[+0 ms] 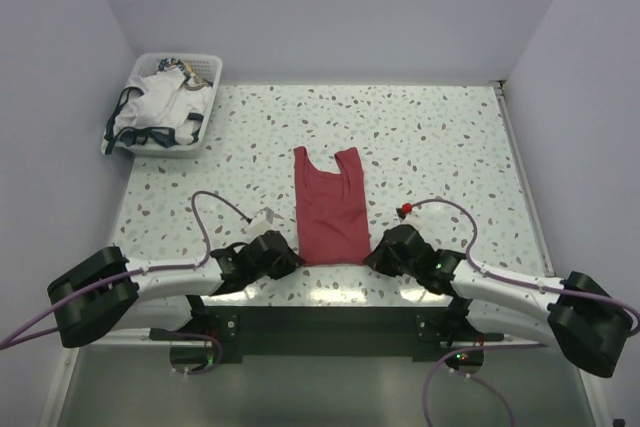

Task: Fold and stack the tank tops
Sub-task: Fold the tank top

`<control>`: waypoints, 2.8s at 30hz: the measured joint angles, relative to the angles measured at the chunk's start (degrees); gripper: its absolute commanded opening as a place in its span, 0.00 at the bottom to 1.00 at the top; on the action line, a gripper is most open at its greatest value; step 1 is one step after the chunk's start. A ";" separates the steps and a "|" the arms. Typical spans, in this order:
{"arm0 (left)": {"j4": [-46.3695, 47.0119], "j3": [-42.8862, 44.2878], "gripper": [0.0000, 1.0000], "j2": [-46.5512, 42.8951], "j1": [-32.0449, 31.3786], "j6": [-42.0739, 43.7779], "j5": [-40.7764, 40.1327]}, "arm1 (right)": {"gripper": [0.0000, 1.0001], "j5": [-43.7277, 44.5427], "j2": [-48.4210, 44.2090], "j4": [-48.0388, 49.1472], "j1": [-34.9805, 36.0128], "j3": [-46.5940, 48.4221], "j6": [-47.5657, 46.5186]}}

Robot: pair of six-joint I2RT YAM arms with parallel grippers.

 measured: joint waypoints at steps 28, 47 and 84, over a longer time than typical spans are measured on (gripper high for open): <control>-34.91 18.16 0.00 -14.58 -12.87 1.95 -12.00 | 0.00 25.05 1.79 -29.20 30.23 27.04 -1.40; -17.64 33.38 0.00 5.44 18.40 21.97 0.33 | 0.00 13.33 14.97 -22.01 -2.73 38.62 -20.90; 0.31 60.13 0.30 39.50 33.18 31.06 11.82 | 0.40 3.72 49.59 -13.29 -19.50 68.54 -35.56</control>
